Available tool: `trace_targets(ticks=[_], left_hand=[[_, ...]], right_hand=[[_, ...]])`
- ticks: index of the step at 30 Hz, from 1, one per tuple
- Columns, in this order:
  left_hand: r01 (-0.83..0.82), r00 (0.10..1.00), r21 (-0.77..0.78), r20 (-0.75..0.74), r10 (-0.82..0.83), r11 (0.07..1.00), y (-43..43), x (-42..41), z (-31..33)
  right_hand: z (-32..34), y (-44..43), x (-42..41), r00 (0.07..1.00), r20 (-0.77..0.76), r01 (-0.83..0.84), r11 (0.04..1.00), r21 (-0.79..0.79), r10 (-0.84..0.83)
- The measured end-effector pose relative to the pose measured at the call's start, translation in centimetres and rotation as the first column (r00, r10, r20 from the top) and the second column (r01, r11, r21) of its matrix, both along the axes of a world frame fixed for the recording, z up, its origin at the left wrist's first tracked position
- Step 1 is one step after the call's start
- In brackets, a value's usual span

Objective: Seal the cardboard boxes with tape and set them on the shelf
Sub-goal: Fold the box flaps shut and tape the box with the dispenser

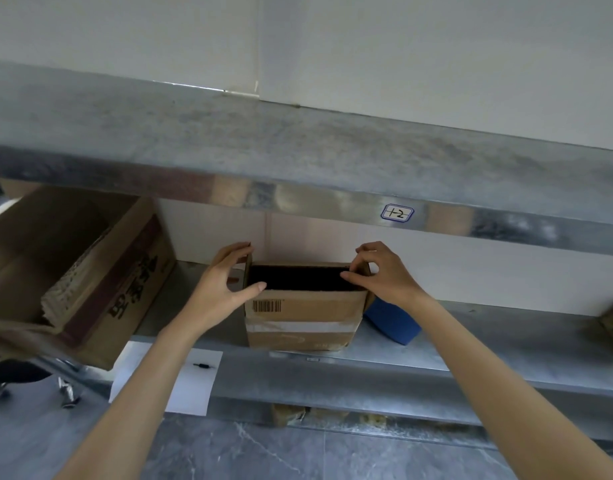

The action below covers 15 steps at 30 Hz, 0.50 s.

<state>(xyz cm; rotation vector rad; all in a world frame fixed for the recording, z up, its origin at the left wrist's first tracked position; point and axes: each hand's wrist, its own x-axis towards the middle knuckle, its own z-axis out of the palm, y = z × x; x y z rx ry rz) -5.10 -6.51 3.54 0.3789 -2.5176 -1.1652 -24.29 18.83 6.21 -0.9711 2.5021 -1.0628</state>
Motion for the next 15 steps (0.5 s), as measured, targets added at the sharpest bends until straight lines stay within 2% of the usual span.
trace_targets(ticks=[4, 10, 15], left_hand=[[0.012, 1.0, 0.013, 0.01, -0.012, 1.0, 0.01, 0.1, 0.18], [0.018, 0.998, 0.021, 0.068, -0.019, 1.0, -0.07, 0.45, 0.32], [0.059, 0.99, 0.12, 0.123, -0.074, 0.991, -0.19, 0.72, 0.56]], right_hand=[[-0.35, 0.33, -0.4, 0.999, -0.05, -0.02, 0.999, -0.047, 0.018], [-0.18, 0.01, -0.39, 1.0, -0.013, -0.012, 0.999, 0.031, 0.013], [0.03, -0.28, 0.04, 1.0, 0.004, 0.014, 1.0, 0.018, -0.014]])
